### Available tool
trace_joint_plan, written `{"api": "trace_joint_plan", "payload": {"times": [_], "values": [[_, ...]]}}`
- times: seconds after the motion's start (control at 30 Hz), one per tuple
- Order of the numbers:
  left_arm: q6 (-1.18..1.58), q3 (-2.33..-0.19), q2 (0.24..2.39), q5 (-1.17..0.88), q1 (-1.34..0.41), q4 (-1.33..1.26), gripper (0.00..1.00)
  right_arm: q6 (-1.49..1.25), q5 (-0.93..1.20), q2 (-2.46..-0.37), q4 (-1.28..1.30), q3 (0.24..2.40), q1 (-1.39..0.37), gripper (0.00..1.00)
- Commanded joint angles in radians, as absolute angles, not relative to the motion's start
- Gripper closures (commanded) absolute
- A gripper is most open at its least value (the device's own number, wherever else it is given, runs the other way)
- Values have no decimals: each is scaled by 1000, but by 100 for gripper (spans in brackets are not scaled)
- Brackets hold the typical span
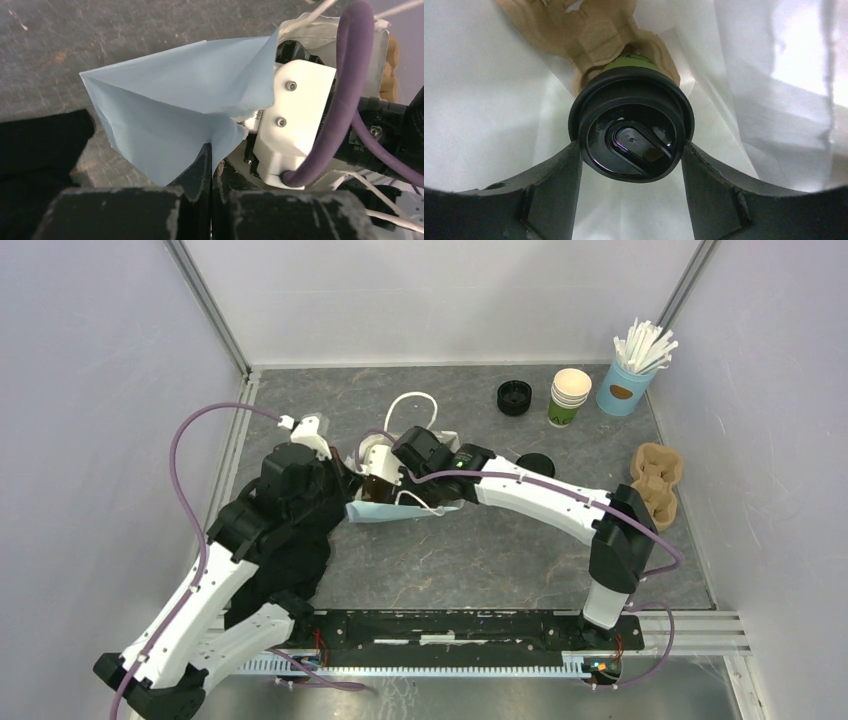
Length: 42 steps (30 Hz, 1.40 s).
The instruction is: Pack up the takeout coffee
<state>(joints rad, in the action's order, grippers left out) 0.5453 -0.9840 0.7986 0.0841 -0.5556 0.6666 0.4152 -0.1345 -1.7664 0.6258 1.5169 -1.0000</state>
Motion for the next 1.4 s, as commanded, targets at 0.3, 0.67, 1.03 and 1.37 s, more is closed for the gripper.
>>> {"api": "trace_joint_plan", "payload": {"times": [0.3,0.67,1.03,1.37], "values": [[790,-1261,974,-72,-560,857,98,137,-3,-1758,1050,1557,-1027,82],[848,-1319,989,94,-555,1016,98,137,20,-1872,1019,1550,-1029,79],[825,-1309,1005,228,-555,1070,98,174,-73,-2032,949,1456,-1028,79],[809,-1267,990,248,-556,1052,98,213,-149,-2048,979,1454,-1029,77]]}}
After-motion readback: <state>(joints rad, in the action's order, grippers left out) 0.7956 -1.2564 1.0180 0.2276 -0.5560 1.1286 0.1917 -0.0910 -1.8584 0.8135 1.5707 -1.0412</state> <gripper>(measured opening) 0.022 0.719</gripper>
